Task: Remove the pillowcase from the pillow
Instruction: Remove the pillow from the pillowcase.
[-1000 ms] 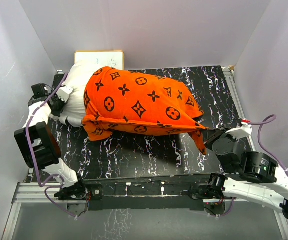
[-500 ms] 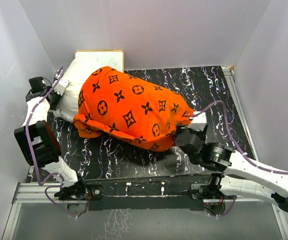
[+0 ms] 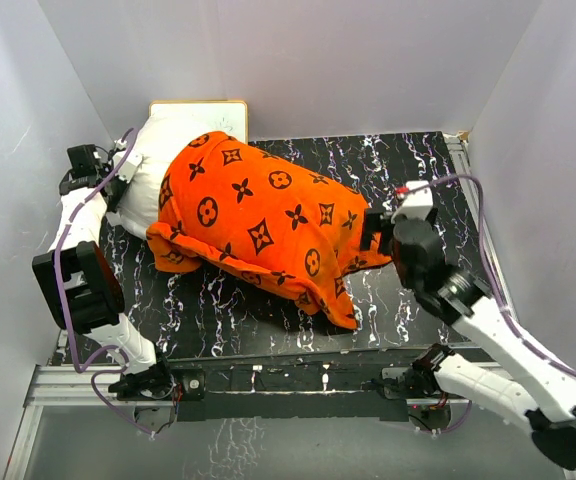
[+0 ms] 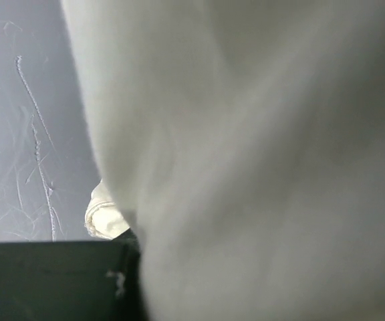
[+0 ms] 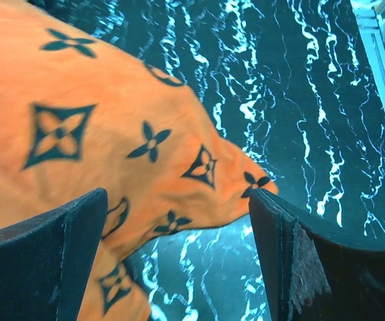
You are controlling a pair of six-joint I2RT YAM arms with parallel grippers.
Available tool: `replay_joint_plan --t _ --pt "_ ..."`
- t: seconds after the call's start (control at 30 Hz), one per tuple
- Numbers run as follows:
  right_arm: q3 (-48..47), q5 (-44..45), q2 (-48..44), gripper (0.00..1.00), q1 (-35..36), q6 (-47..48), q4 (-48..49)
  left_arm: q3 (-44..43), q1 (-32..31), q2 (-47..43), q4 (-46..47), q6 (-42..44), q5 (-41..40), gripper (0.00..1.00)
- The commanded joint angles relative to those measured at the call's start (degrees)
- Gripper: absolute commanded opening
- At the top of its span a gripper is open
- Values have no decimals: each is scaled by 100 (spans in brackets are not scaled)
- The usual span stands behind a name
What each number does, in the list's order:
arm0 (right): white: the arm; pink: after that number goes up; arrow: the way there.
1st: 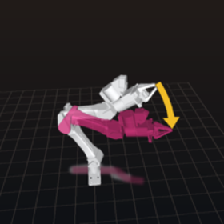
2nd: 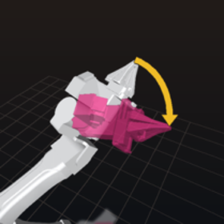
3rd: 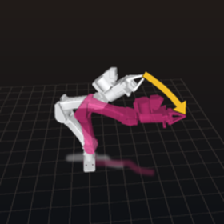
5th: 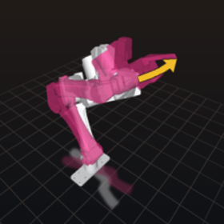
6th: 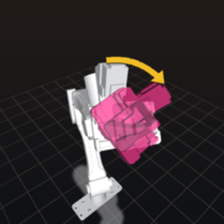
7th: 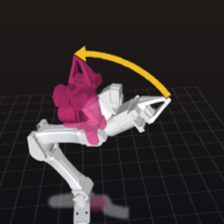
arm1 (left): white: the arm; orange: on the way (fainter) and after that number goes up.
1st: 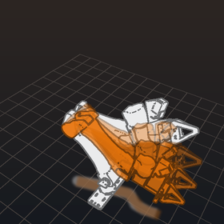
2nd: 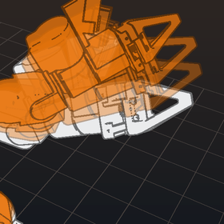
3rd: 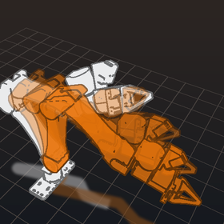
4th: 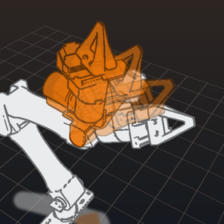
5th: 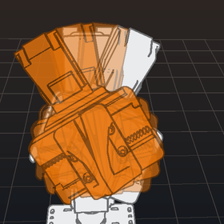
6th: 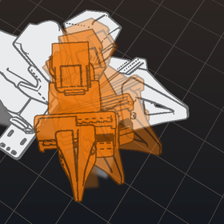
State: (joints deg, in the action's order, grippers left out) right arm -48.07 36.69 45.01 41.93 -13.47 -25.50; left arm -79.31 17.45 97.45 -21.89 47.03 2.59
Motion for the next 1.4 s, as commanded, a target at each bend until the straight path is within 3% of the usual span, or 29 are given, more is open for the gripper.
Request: replay_joint_plan --t 0.0,0.13,0.5,0.8,0.87,0.97,1.03,1.07,1.1,1.23,1.37 --pt "-4 -2396 1225 90 -1844 826 941 -295 -88 -171 57 -104 -192 0" --pt "-311 -3774 2493 90 -2908 1167 1285 -281 -84 -221 64 -38 -218 0" --pt "-783 -4528 4212 96 -3069 2364 1805 -210 -90 -224 56 92 -103 0" --pt "-1456 -4752 5643 94 -2919 2400 1478 -435 -93 -180 -84 108 107 0" --pt "-1432 -4947 5753 86 -2910 2289 1512 -508 -93 -224 -153 67 255 0" --pt "-1322 -5217 5814 63 -2931 1980 1652 -609 -91 -263 -233 -43 432 0" --pt "-1316 -5266 5879 40 -2995 1631 1679 -661 -88 -249 -285 -94 456 0" --pt "-1329 -5259 5901 18 -3071 1391 1694 -664 -92 -250 -295 -90 436 0" --pt "-1350 -5197 5912 9 -3178 1094 1702 -646 -94 -259 -290 -51 401 0" --pt "-1007 -5237 5454 8 -3753 -230 2240 -399 -65 -400 -147 332 151 0" --pt "-654 -4520 4718 8 -4455 -1219 2548 -131 136 -572 -56 693 85 0"
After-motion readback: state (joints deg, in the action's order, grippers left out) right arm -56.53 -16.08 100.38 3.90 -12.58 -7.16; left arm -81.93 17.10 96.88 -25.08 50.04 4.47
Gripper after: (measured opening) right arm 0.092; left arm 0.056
